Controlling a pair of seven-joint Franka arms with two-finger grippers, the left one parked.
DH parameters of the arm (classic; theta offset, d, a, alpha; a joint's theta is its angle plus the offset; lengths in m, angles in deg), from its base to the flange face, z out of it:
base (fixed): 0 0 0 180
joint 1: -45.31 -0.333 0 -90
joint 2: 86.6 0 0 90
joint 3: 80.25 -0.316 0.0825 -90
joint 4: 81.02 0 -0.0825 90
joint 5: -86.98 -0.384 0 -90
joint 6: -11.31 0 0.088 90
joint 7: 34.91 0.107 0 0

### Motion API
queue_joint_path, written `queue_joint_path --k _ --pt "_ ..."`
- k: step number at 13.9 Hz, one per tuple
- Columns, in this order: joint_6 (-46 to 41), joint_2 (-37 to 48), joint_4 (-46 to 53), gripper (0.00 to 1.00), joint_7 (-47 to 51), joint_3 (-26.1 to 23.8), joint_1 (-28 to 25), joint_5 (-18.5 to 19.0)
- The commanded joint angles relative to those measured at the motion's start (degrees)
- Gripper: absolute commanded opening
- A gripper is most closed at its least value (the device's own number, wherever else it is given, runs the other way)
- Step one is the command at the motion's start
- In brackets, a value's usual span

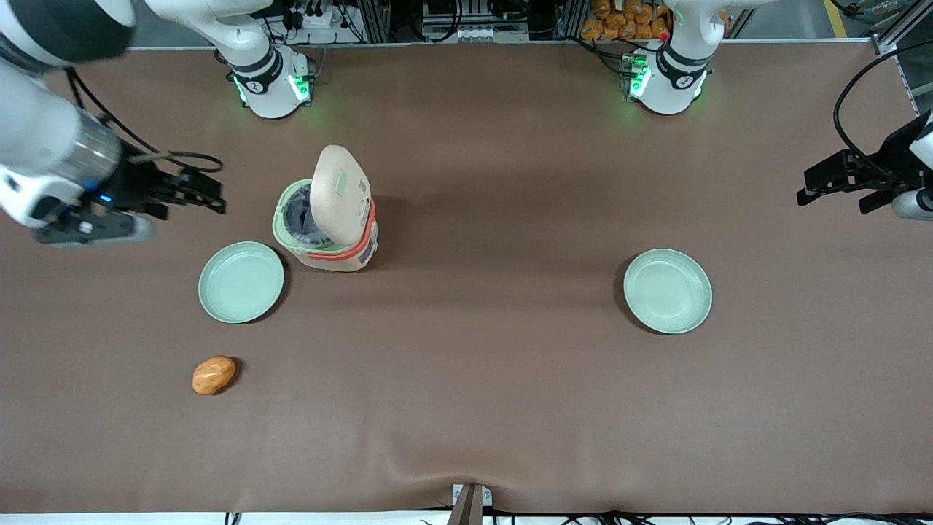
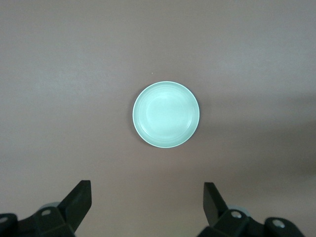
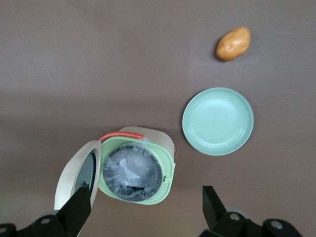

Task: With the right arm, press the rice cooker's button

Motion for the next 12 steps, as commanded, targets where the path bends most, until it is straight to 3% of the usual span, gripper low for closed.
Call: queue_joint_path --k 1,7,12 --pt "-2.5 2.2 2.5 1.00 -0.3 -0.3 1.2 3.0" --pt "-10.2 5.1 4.7 1.00 -0.4 0.2 3.5 8.5" --pt "-12.7 6.1 5.1 1.00 -6.7 4.6 4.3 7.5"
